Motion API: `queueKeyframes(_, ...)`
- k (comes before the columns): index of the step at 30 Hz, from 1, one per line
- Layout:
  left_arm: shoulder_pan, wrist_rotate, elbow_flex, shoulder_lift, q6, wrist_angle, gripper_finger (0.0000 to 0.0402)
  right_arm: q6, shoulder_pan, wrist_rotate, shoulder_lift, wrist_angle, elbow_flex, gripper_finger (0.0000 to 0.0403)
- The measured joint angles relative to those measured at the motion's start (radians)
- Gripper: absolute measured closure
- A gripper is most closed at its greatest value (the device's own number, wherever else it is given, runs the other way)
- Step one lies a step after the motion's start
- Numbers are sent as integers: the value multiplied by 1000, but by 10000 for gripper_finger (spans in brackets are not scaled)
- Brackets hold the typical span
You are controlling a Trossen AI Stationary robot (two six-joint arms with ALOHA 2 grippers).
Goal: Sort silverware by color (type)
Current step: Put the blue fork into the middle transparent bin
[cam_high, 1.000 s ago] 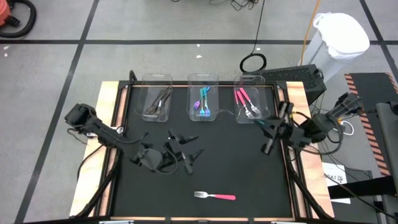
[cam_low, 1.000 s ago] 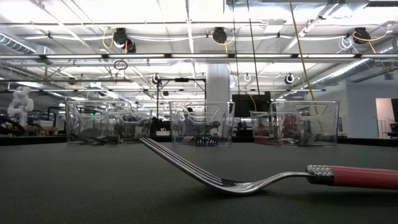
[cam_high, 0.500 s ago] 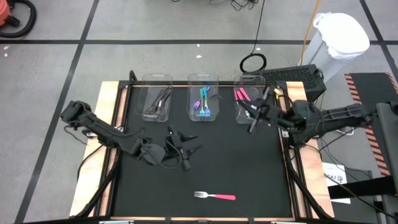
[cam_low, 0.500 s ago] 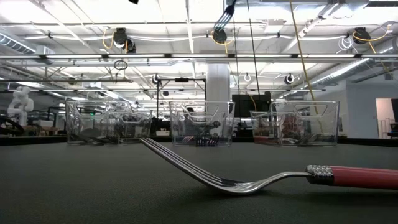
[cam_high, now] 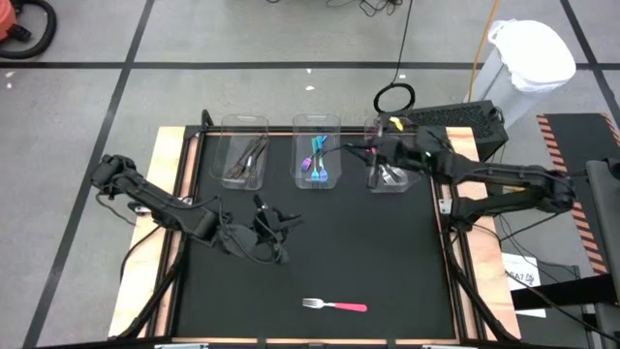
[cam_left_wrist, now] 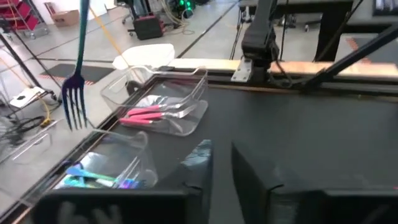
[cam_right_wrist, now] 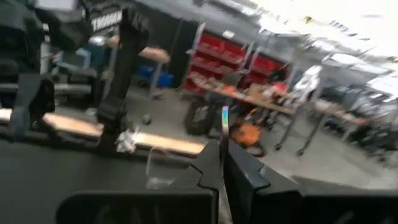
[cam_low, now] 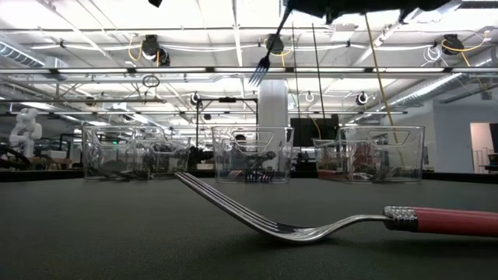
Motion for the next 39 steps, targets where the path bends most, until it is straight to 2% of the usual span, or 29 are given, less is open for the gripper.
queueKeyframes(4, 0, -37, 0, -5, -13, -46, 387, 30, -75, -166, 100, -95, 85, 399)
queueKeyframes(6, 0, -50, 0, -6, -33, -61, 396, 39, -107, -237, 152, -136, 133, 399)
queueKeyframes(10, 0, -52, 0, -5, -54, -90, 387, 35, -163, -333, 257, -160, 210, 399)
queueKeyframes(16, 0, -52, 0, -5, -57, -112, 383, 48, -251, -412, 390, -159, 295, 399)
queueKeyframes(21, -10, -52, 0, -5, -56, -113, 382, 108, -336, -497, 472, -136, 320, 399)
queueKeyframes(27, -9, -52, -20, -5, -65, -110, 382, 191, -415, -651, 557, -124, 329, 399)
queueKeyframes(31, -7, -52, -26, -5, -83, -112, 382, 222, -435, -726, 612, -120, 329, 399)
queueKeyframes(39, -6, -52, -26, -5, -108, -97, 382, 222, -437, -780, 697, -118, 328, 399)
